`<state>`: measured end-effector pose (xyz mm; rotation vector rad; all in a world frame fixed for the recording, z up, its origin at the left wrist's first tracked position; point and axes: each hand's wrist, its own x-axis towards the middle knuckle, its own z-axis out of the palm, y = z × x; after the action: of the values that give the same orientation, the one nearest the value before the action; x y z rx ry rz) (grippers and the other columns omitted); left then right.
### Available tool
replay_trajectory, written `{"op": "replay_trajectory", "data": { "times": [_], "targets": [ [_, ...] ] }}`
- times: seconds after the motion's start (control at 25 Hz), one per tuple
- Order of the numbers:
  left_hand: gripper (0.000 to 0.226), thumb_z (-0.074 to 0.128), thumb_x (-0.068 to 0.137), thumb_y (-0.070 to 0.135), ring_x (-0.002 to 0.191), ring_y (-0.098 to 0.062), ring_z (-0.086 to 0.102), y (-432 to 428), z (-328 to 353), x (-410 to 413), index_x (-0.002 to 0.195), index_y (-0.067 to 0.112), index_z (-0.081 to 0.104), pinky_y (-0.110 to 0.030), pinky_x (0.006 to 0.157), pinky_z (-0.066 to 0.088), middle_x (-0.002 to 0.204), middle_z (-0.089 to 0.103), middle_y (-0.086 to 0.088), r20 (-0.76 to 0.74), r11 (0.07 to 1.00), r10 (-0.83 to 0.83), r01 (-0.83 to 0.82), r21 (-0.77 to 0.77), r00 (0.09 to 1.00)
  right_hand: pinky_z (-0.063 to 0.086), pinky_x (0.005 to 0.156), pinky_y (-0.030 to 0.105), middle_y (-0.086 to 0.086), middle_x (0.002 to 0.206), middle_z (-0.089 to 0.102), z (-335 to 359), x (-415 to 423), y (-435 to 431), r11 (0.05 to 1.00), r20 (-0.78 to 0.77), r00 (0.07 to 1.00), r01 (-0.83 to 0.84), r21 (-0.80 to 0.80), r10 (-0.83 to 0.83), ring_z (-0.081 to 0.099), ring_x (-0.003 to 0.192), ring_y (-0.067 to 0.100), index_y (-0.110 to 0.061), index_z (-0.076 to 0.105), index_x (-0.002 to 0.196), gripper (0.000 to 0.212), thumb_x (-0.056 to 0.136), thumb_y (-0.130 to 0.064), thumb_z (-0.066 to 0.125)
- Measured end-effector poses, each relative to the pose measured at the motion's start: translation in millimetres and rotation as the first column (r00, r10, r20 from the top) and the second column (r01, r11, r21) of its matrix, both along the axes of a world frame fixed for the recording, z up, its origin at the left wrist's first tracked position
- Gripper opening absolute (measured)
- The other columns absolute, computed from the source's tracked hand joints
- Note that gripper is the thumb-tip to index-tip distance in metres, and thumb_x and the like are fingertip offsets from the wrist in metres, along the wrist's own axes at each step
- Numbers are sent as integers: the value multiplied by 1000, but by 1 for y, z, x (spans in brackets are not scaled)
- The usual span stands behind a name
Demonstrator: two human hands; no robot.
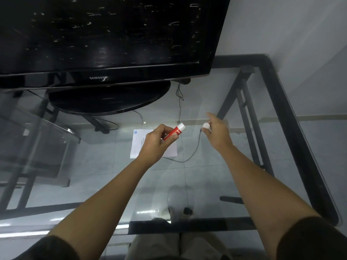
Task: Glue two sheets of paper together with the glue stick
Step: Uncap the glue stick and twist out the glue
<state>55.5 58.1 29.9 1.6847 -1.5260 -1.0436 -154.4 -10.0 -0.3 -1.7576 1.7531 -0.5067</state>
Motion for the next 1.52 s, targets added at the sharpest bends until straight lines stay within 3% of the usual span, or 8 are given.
{"op": "replay_trajectory", "data": {
  "times": [0.36,0.6,0.88,1.04,1.16,1.36,1.44,1.52],
  "targets": [
    [14,63,84,39,79,6,51,1,5,-1,92,31,54,-4,60,39,88,60,13,-22,999,8,-9,-30,1000,39,99,40,17,135,45,-2,1,-3,999,-81,996,-40,36,43,45,120,30,-9,30,139,65,85,-25,63],
    [22,63,83,43,79,-11,65,-3,20,-11,81,27,47,-32,72,52,81,68,5,-183,989,119,-132,-60,976,45,73,7,-11,98,66,44,25,34,997,431,900,77,4,-71,62,91,8,-22,66,106,34,84,-47,57],
    [20,51,91,41,74,-8,68,1,32,-22,83,22,51,-13,64,50,79,68,4,-291,992,22,-57,-110,956,47,79,25,3,83,70,68,43,45,991,631,767,42,128,-114,62,82,14,-21,71,82,24,84,-42,60],
    [34,35,96,44,65,-14,66,3,33,-15,91,20,57,-19,63,53,76,66,-3,-656,952,195,21,306,729,49,86,28,2,85,71,67,43,46,986,661,731,110,128,-167,66,89,15,-21,69,81,25,84,-44,59],
    [17,48,95,32,63,-11,61,7,30,-15,86,19,55,-20,66,51,76,65,-6,-741,963,185,33,269,645,49,81,25,-2,83,72,72,46,45,986,664,729,129,106,-167,67,87,13,-24,69,80,24,83,-46,60],
    [16,67,83,23,71,-5,56,9,31,-19,86,20,51,-14,64,44,81,60,2,-195,965,46,-94,-246,980,50,85,28,-5,80,73,79,49,45,977,679,703,173,128,-213,68,87,11,-29,69,71,25,81,-50,60],
    [22,69,80,13,76,-15,51,9,25,-21,88,8,49,-21,63,42,82,59,-13,208,813,135,12,-582,969,50,85,26,-11,75,72,81,52,46,975,694,684,167,149,-224,68,85,5,-32,69,68,24,81,-49,60],
    [28,71,77,10,78,-20,48,10,22,-22,89,4,47,-25,63,42,82,57,-20,322,714,207,83,-696,924,51,86,27,-11,75,72,83,54,47,975,701,679,158,153,-220,68,85,5,-31,70,69,25,79,-51,60]
  ]
}}
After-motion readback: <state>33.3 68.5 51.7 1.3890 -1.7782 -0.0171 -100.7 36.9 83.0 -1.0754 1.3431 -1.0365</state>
